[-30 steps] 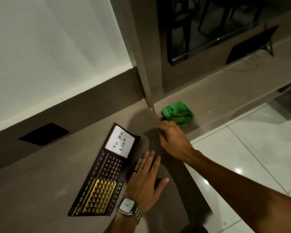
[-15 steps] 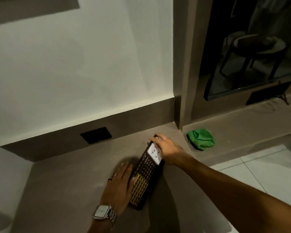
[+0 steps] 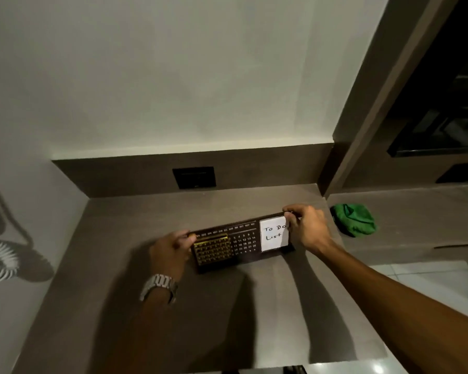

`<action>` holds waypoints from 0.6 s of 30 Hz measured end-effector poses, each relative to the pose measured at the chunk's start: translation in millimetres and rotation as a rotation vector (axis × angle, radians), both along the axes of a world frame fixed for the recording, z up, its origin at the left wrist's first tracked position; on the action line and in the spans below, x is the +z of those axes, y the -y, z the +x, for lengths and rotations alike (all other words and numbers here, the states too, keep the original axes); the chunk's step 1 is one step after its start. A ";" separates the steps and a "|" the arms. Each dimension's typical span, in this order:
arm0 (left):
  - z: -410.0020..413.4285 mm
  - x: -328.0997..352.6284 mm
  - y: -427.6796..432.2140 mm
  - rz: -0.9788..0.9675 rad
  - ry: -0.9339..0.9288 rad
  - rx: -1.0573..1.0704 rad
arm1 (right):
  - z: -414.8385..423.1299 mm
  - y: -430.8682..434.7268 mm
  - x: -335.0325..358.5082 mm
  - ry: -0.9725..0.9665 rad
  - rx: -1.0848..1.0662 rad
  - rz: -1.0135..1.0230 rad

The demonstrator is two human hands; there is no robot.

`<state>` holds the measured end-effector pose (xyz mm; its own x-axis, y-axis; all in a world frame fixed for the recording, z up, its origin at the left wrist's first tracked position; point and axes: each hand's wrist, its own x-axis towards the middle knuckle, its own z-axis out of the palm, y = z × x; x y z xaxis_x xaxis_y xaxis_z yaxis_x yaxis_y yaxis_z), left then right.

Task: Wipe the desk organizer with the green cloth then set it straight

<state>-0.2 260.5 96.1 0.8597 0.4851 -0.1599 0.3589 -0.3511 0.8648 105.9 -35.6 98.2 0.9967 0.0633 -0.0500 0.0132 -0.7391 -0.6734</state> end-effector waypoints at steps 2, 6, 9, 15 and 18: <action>5.0 -1.8 -10.8 -0.019 0.007 0.020 | -4.8 -7.1 -1.4 -0.051 -0.030 0.060; 11.1 2.0 -21.7 0.182 0.066 -0.033 | -10.1 -18.3 1.0 -0.058 -0.082 0.108; 14.4 4.7 -23.0 0.148 0.104 -0.036 | -11.4 -20.7 4.1 -0.056 -0.093 0.119; 17.6 5.4 -25.2 0.192 0.108 -0.066 | -12.2 -21.6 1.2 -0.047 -0.103 0.148; 16.0 11.8 -22.3 0.245 0.076 -0.090 | -14.0 -21.7 -0.6 -0.071 -0.085 0.180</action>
